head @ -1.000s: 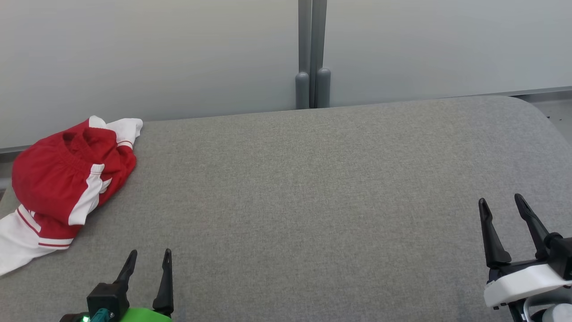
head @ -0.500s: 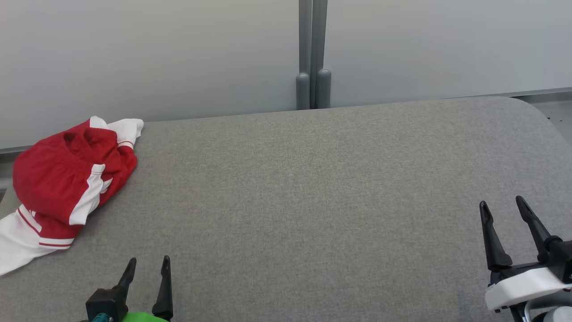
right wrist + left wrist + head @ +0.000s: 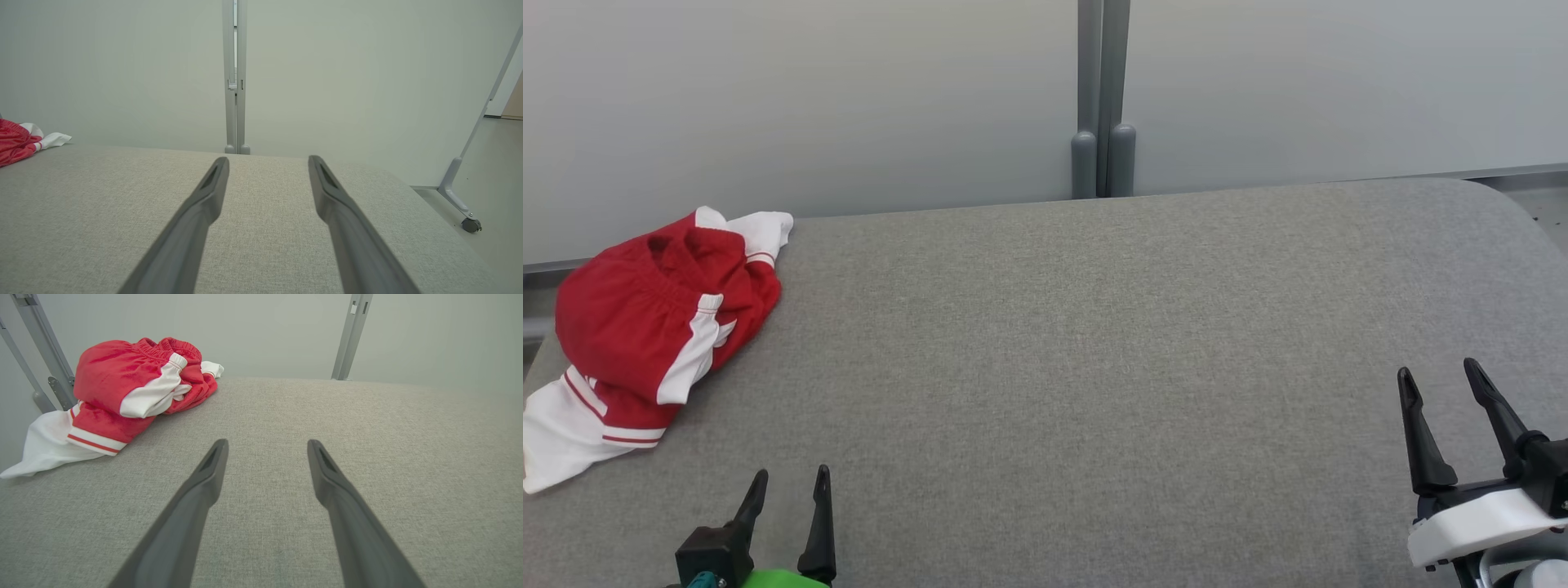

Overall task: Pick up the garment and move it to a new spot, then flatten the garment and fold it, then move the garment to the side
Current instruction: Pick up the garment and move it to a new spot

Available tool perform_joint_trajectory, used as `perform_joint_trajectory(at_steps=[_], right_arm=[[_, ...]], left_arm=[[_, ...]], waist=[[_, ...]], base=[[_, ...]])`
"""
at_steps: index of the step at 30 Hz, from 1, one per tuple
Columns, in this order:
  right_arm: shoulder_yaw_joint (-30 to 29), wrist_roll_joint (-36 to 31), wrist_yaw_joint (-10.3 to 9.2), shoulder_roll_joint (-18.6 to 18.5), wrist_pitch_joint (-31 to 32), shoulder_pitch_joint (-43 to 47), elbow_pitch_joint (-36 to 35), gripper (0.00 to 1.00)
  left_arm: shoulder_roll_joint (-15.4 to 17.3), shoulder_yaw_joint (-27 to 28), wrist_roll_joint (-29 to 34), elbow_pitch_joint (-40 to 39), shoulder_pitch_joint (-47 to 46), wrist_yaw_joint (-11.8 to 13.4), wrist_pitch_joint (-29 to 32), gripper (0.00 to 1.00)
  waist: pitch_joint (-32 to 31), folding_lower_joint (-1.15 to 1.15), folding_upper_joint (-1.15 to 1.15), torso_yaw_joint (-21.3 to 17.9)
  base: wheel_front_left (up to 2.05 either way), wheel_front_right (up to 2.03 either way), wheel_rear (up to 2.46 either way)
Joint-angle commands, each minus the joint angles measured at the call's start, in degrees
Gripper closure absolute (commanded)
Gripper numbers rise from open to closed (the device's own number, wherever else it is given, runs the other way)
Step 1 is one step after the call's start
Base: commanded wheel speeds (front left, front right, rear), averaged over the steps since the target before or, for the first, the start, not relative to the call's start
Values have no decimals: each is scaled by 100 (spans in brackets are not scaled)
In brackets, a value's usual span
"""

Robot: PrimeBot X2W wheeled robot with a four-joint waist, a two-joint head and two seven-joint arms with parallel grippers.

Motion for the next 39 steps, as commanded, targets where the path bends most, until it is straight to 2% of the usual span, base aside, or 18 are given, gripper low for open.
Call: perform_joint_trajectory(at_steps=[1,7,18,23,30,39], right_arm=[[17,6,2,-2,-26,41,-14,0],[17,16,2,5,-26,95,-39,0],[115,23,1,104,-26,81,-43,0],[253,-1,1,185,-26,-8,-40,0],[350,8,1,225,-26,-83,-23,0],[364,63,1,210,-26,-21,-69,0]], left_arm=[[3,19,58,-21,-14,-12,-20,0],[-8,88,95,-56,9,19,-14,0],[38,173,176,-124,106,36,-12,0],[49,222,192,-164,152,36,-10,0],[55,306,179,-225,200,30,-10,0],[-3,376,64,-159,35,68,-10,0]], waist=[[1,0,52,91],[-12,0,52,397],[-50,0,52,1429],[-58,0,52,1750],[-51,0,52,1879],[38,0,52,1842]], base=[[0,0,0],[0,0,0],[0,0,0],[0,0,0],[0,0,0],[0,0,0]])
